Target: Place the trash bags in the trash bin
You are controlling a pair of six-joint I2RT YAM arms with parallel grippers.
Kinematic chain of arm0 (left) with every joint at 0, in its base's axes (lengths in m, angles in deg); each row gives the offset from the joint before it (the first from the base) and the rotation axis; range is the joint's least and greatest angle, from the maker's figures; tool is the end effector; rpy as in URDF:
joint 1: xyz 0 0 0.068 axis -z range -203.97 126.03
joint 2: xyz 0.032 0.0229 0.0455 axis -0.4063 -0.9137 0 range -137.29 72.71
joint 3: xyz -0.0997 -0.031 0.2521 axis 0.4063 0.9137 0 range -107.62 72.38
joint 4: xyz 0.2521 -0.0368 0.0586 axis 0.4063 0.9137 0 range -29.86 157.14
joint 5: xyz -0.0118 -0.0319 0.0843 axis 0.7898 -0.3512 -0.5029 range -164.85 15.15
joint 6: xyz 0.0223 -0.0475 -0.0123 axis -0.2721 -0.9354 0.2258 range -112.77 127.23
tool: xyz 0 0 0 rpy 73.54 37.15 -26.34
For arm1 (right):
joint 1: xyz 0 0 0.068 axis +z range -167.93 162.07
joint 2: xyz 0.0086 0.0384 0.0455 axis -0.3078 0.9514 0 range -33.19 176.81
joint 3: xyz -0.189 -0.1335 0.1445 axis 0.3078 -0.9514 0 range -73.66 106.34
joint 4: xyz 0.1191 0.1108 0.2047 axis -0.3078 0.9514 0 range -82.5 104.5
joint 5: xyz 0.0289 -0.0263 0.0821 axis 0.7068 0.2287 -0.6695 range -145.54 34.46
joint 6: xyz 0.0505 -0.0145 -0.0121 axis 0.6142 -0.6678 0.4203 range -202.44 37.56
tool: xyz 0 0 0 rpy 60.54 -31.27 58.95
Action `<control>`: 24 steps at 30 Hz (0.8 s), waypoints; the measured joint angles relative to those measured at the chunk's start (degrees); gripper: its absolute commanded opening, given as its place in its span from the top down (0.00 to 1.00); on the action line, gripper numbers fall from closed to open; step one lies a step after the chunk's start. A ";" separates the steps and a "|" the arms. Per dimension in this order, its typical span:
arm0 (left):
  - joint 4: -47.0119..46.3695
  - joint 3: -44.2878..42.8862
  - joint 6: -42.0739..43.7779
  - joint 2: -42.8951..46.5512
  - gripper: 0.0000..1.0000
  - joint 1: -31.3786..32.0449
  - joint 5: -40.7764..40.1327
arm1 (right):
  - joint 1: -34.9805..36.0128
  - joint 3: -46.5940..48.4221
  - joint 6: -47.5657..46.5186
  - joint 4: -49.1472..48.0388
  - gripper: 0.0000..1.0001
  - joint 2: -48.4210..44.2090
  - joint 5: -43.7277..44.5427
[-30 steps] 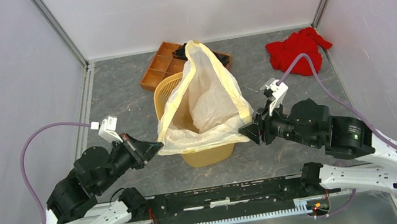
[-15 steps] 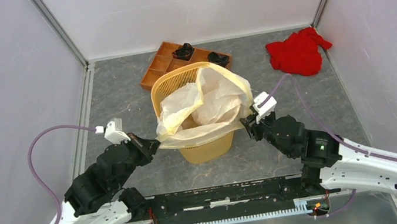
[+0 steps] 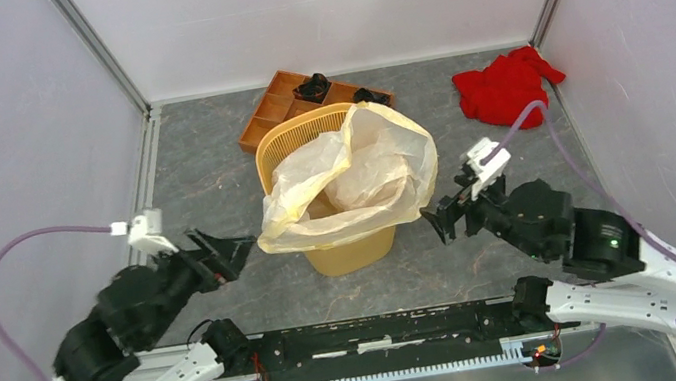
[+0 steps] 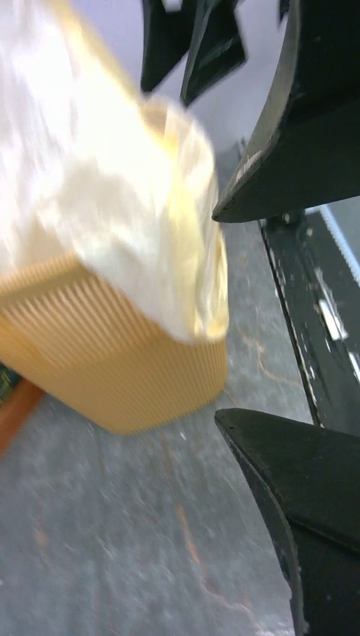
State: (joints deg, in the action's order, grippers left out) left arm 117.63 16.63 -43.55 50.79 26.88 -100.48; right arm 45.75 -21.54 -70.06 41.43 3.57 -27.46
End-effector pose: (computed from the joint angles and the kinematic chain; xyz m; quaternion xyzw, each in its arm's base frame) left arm 0.0385 -0.0230 0.3557 -0.1208 0.8163 -0.2962 0.4810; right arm 0.0722 0.1080 0.3608 -0.2133 0.7714 0.1938 0.5674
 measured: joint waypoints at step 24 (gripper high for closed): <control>-5.79 -29.79 36.85 -33.27 0.00 1.51 12.96 | -0.04 8.81 -7.61 -13.07 0.33 9.14 14.56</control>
State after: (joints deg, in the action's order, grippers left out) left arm 111.84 -13.16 -6.70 17.53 28.39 -87.52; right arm 45.71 -12.73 -77.66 28.36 12.70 -12.91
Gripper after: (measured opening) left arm 0.996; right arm 0.697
